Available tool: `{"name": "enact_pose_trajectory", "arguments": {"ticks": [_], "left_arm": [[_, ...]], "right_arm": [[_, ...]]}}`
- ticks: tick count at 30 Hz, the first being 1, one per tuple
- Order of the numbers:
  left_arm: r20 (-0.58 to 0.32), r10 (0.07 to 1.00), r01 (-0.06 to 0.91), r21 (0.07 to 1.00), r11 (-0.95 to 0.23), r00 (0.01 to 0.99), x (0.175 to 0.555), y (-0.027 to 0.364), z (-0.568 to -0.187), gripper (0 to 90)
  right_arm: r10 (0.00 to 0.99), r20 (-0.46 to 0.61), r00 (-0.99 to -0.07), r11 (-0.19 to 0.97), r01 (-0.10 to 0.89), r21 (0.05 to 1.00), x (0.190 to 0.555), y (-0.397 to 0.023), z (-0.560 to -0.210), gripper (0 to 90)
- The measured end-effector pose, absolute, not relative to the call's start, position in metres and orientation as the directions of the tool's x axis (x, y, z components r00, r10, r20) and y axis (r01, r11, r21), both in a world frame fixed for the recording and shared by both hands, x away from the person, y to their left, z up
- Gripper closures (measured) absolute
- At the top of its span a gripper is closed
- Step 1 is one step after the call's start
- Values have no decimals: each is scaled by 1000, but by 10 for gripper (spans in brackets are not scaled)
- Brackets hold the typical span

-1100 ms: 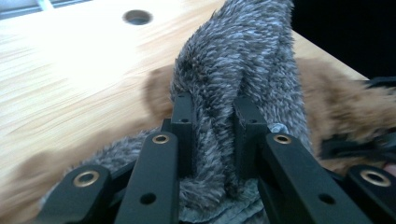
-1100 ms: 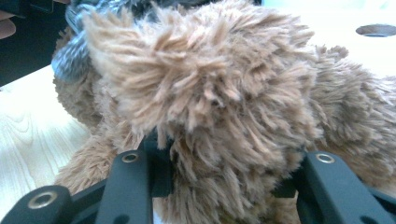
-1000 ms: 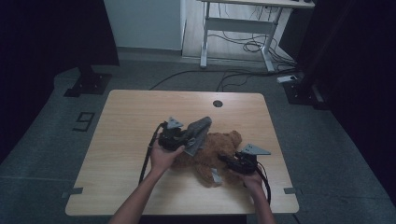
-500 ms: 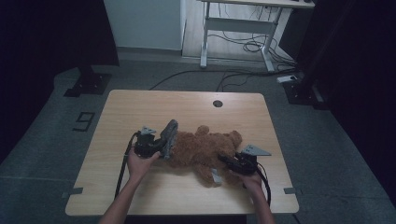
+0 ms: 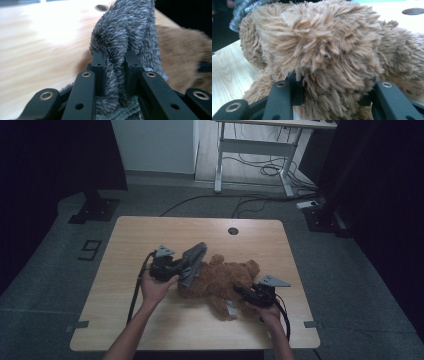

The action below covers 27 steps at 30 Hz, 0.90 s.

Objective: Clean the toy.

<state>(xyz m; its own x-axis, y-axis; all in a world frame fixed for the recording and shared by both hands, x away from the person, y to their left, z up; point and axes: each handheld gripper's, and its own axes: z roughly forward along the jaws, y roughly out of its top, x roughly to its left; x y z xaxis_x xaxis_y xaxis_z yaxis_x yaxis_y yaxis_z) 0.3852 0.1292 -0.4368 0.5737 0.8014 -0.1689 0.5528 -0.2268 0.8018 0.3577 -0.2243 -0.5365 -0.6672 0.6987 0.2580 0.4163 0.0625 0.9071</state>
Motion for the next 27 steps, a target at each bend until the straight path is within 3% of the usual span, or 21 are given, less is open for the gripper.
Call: {"name": "enact_pose_trajectory", "arguments": {"ticks": [10,14,20,27], "left_arm": [[-99,683,480,784,-395,723,399,-10,-428,732],[-56,690,470,771,-429,721,402,-36,-434,731],[-102,706,510,763,-396,701,409,-23,-440,734],[-36,754,516,750,-414,656,407,3,-438,734]], "right_arm": [[702,254,-665,62,413,909,357,-223,-536,526],[706,262,-658,58,422,905,359,-224,-537,525],[713,250,-655,66,418,906,358,-222,-537,525],[721,234,-652,76,410,909,357,-220,-537,525]]}}
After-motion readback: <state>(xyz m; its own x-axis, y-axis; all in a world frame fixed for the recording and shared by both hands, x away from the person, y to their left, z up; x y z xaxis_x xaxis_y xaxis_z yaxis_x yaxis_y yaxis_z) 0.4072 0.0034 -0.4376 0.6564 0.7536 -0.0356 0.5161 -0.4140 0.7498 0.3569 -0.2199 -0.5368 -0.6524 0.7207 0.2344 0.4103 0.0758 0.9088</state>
